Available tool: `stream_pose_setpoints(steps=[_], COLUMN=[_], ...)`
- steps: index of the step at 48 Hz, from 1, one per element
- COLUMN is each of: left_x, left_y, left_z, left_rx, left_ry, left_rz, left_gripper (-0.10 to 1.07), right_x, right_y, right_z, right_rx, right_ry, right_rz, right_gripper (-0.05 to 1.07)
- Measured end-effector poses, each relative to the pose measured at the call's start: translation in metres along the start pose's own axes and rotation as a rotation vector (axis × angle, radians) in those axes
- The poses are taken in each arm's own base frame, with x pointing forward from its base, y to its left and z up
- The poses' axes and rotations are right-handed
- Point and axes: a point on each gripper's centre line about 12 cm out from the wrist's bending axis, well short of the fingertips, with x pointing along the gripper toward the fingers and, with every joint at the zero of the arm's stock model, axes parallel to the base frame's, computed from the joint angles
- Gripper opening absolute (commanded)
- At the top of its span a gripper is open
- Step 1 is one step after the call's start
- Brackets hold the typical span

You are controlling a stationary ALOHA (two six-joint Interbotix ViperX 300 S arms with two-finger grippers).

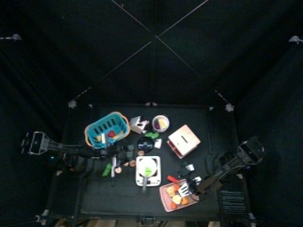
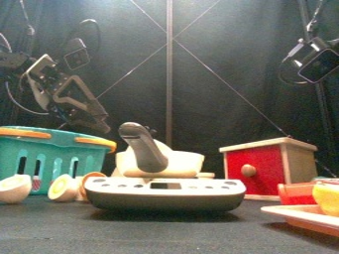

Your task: Place starfruit bottom in pan

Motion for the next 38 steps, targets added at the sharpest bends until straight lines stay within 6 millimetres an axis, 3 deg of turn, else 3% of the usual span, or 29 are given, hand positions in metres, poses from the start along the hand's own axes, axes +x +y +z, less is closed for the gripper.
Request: stream_pose_setpoints(steps=[6, 12, 25, 31, 38], left_x=[0.000, 0.000, 0.000, 0.000, 0.000], left_y=[0.000, 0.000, 0.000, 0.000, 0.000], left_z=[0.000, -0.001, 0.000, -0.001, -0.002], left_rx=[0.000, 0.000, 0.000, 0.000, 0.000], left_ry=[0.000, 0.003, 0.000, 0.005, 0.008], left_rz=[0.000, 0.000, 0.000, 0.000, 0.000], left_gripper=[0.92, 0.92, 0.92, 0.92, 0.92], right_x=[0.001, -0.005, -0.021, -0.016, -0.002], right_y=[0.002, 0.013, 0.044, 0.058, 0.071], right_z=[0.006, 0.026, 0.109, 0.147, 0.175], right_rx=[-0.010, -0.022, -0.034, -0.021, 0.005], right_ry=[-0.022, -0.082, -0.305, -0.370, -0.383], right_rz=[0.014, 0.073, 0.234, 0.285, 0.296], right_gripper=[0.65, 0.65, 0.65, 0.65, 0.65])
